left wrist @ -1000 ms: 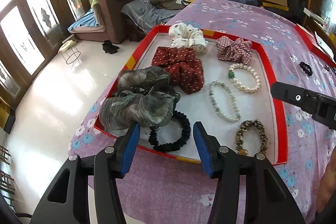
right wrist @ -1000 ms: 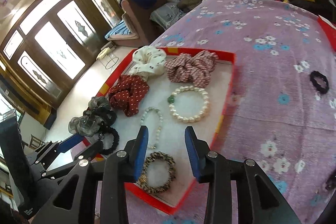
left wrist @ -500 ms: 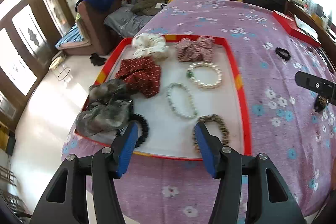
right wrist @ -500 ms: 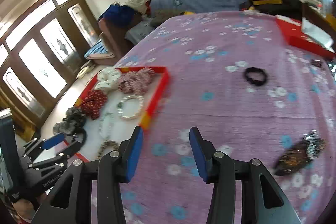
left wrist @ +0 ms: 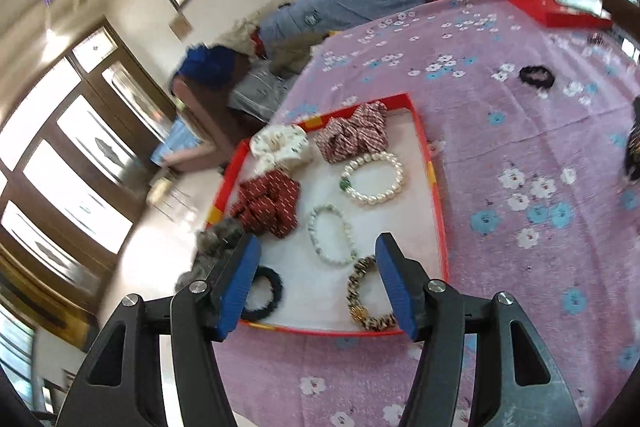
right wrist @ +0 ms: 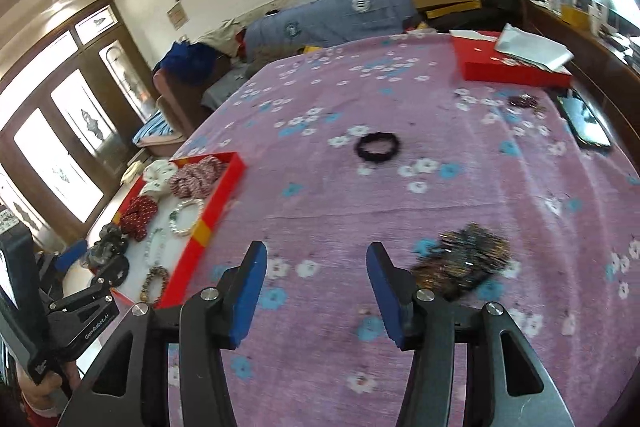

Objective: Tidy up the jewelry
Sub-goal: 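Move both open tools back toward the remaining black hair tie and jeweled claw clip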

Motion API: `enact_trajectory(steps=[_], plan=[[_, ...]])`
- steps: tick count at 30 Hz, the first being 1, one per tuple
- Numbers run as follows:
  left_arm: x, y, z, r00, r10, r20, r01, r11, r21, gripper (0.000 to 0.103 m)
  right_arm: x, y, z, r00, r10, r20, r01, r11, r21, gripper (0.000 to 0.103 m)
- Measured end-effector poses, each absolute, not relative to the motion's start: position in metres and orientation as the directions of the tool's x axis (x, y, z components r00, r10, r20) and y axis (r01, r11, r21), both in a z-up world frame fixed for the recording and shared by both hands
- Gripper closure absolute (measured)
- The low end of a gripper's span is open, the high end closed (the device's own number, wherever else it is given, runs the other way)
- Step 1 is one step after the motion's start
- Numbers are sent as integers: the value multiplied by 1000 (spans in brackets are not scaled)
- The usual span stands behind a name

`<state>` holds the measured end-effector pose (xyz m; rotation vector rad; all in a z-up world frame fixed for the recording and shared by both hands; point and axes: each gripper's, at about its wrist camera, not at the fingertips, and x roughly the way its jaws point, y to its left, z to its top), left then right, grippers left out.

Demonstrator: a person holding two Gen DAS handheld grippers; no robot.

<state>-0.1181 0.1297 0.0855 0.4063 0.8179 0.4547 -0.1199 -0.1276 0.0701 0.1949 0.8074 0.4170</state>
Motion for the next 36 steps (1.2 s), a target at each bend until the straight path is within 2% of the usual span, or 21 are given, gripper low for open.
enact_trajectory(steps=[4,8,18,21,24,30,36], plan=[[-114,114,84,609,588,-532,-226,772,594,43,-120,-147,63,617,418,-667,-250,907,338,45],[-110,102,80,620,592,-515,-201,754,625,42,-120,-167,57,621,405,-671,-215,911,351,45],[-96,83,67,621,521,-585,-107,796,595,42,-118,-201,41,618,376,-690,-141,917,373,44],[-90,84,65,610,445,-656,-62,852,521,42,-116,-207,37,616,374,-693,-125,915,383,44],[-81,92,68,592,330,-735,-28,920,391,42,-114,-212,33,612,372,-698,-111,914,389,44],[-54,112,85,605,181,-776,-20,977,212,42,-112,-216,32,612,369,-699,-101,914,394,42],[-10,116,107,620,61,-782,7,997,83,42,-110,-218,27,609,368,-703,-89,912,401,42]])
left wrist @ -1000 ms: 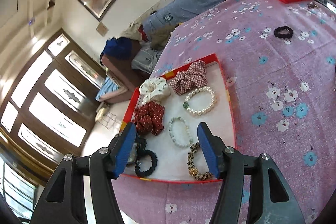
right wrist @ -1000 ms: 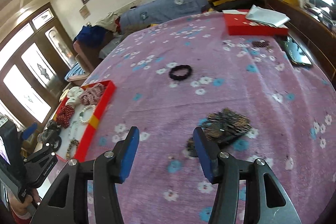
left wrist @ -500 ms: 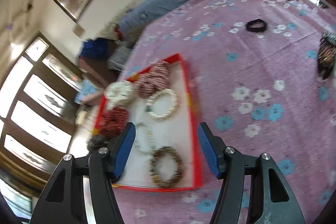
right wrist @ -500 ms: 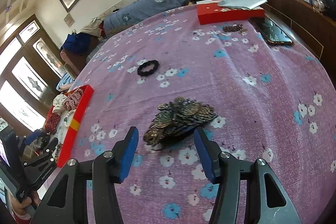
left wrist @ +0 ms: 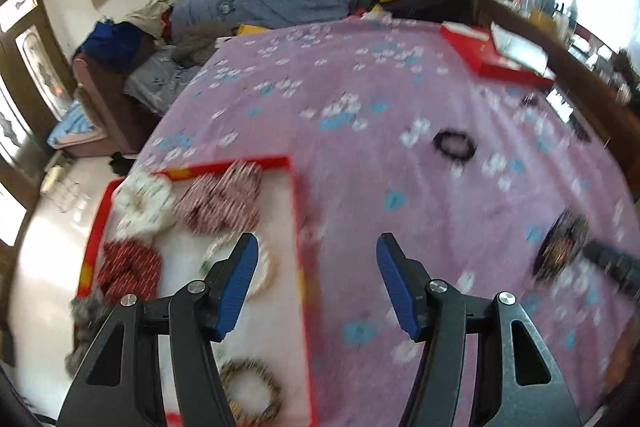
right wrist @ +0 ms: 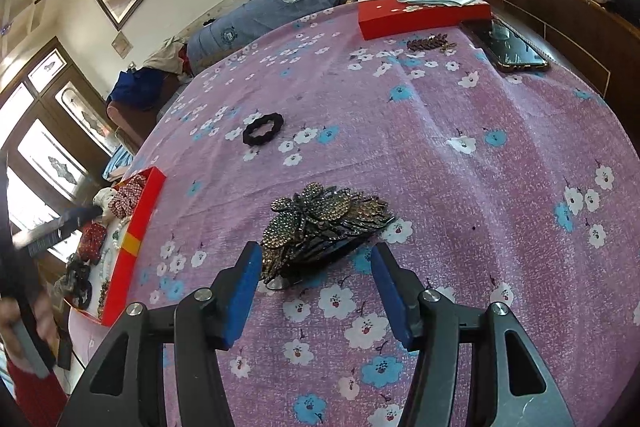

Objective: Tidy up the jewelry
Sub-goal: 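Move both open tools back toward the remaining black hair tie and jeweled claw clip, then grasp the black hair tie with the left tool while the right tool grasps the jeweled claw clip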

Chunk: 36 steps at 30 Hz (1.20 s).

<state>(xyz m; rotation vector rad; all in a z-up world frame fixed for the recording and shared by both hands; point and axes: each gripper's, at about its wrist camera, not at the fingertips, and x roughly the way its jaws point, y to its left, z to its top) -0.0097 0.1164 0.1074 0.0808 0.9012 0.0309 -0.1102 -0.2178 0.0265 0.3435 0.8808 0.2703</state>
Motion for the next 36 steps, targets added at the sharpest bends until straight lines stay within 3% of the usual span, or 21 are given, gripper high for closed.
enact_trajectory(steps=[6,14,32,34,36], plan=[[42,79,102,599,-2,-801,99,993,72,43,-110,-222,24,608,367,-704,-71,908,412,42],[112,42,67,528,-117,-841,138,989,-52,43,-104,-217,17,597,397,-697,-75,893,443,39],[171,-5,17,467,-147,-872,222,974,-46,45,-91,-205,3,575,414,-706,-65,883,465,34],[171,-7,17,477,-140,-868,225,974,-33,55,-87,-202,4,571,413,-710,-61,884,464,32],[170,-8,18,490,-101,-866,213,977,6,92,-84,-198,4,566,413,-714,-63,884,462,32]])
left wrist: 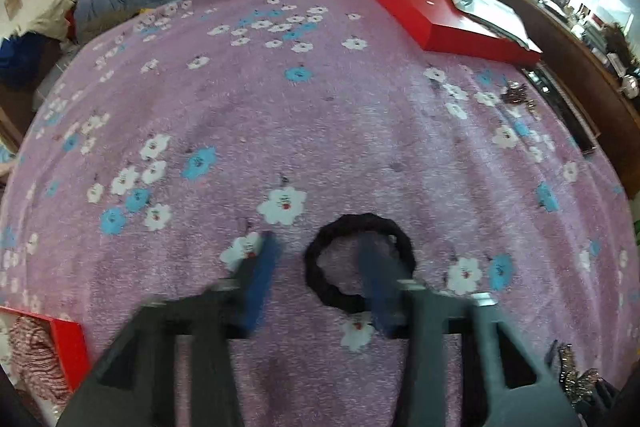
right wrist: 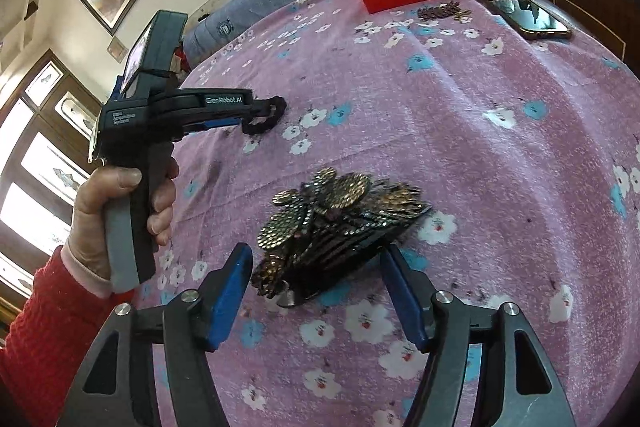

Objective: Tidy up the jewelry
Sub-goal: 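Grasp the black hair tie with the left tool while the right tool grasps the jeweled claw clip, then carry the hair tie and claw clip over the tray with both tools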

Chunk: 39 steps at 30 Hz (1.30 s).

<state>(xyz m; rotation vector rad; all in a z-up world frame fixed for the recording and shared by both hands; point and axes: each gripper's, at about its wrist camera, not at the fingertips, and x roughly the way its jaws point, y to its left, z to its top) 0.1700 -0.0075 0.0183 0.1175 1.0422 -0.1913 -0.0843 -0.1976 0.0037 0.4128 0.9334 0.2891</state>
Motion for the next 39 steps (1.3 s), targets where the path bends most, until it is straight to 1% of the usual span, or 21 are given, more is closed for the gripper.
enact_trajectory(steps=[1,5,6,7,9,10,11,12,14,20,23,30,39], plan=[[171,-8,18,481,-107,-870,215,977,-1,97,-83,-195,4,563,407,-719,-60,888,456,32],[164,-3,23,476,-116,-871,196,980,-24,97,-77,-185,4,565,362,-742,-39,909,414,32],[160,-2,25,480,-123,-869,197,980,-29,97,-75,-183,4,565,353,-746,-36,913,406,33],[157,0,28,483,-128,-866,197,980,-35,97,-73,-182,4,563,341,-753,-31,919,393,36],[147,4,35,491,-140,-860,192,980,-50,97,-70,-182,4,558,344,-755,-35,919,393,61],[143,7,38,493,-146,-858,189,980,-58,97,-69,-182,4,553,360,-752,-41,912,407,65],[137,10,42,496,-154,-855,184,980,-70,97,-69,-182,5,552,367,-749,-43,910,413,72],[131,14,47,499,-161,-851,179,981,-81,97,-69,-181,6,555,365,-748,-46,911,410,77],[119,20,55,507,-173,-845,172,980,-98,97,-73,-179,9,564,341,-752,-47,922,384,77],[76,35,79,521,-201,-830,158,978,-138,97,-87,-179,18,591,336,-733,-54,923,380,77],[52,38,89,543,-184,-819,148,981,-122,97,-94,-180,26,610,331,-720,-61,926,373,77],[1,46,103,605,-102,-789,109,993,-45,97,-113,-178,36,627,340,-701,-68,920,385,76],[-40,61,107,640,-53,-767,63,998,-16,97,-132,-173,41,635,350,-688,-81,916,392,76]])
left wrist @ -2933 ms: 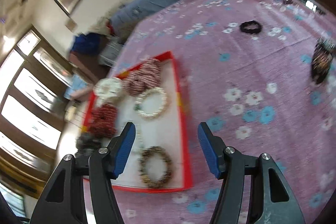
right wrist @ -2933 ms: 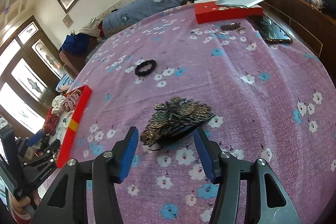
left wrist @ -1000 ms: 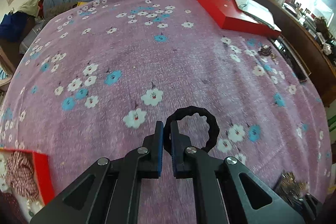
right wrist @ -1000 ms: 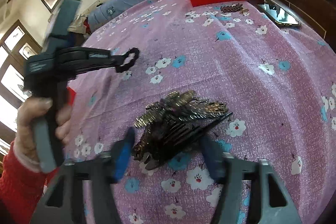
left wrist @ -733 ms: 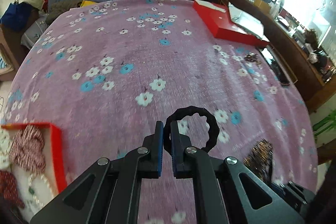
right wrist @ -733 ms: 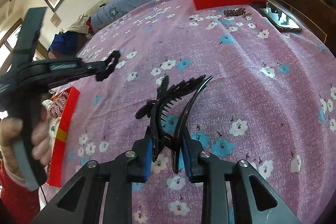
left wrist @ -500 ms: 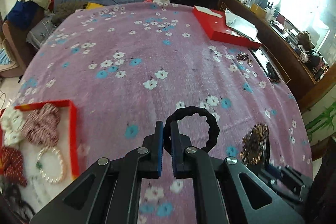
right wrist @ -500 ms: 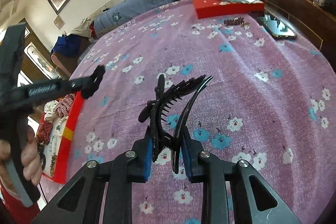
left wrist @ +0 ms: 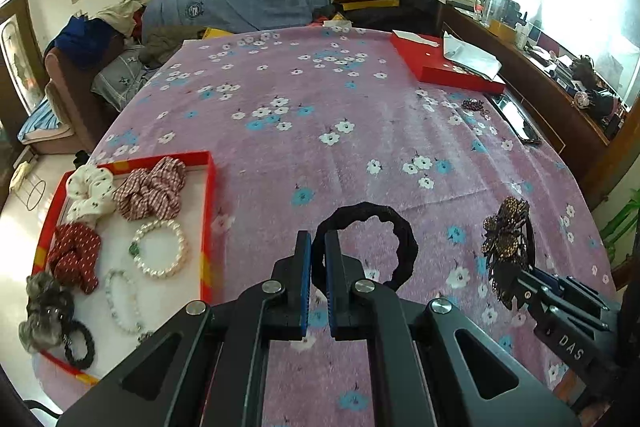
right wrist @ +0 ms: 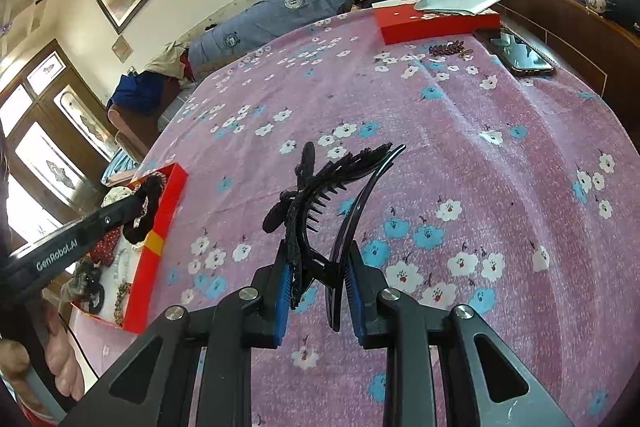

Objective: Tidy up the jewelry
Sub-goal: 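Carry the hair tie and claw clip over the tray with both tools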

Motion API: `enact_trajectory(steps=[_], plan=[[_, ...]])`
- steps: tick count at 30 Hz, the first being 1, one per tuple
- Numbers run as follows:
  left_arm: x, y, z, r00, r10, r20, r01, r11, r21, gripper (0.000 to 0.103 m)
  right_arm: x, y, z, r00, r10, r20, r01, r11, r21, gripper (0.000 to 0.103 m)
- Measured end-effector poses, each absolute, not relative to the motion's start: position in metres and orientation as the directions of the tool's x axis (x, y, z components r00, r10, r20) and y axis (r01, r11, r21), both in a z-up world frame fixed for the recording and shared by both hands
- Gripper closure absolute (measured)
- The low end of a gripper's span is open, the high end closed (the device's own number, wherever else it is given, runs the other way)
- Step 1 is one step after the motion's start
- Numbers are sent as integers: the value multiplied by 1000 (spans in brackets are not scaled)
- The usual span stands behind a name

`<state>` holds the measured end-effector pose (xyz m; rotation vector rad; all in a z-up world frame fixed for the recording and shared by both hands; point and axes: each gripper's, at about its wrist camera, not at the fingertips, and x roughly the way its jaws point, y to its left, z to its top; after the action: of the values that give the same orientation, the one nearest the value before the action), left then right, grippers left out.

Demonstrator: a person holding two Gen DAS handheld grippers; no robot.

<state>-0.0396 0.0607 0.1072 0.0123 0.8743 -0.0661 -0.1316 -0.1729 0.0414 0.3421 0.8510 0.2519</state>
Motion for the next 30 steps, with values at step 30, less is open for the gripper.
enact_trajectory(steps=[30], plan=[[-88,45,109,672,-12,-741,85,995,61,97,-159,-184,33,638,362,-680,-48,900,433,76]])
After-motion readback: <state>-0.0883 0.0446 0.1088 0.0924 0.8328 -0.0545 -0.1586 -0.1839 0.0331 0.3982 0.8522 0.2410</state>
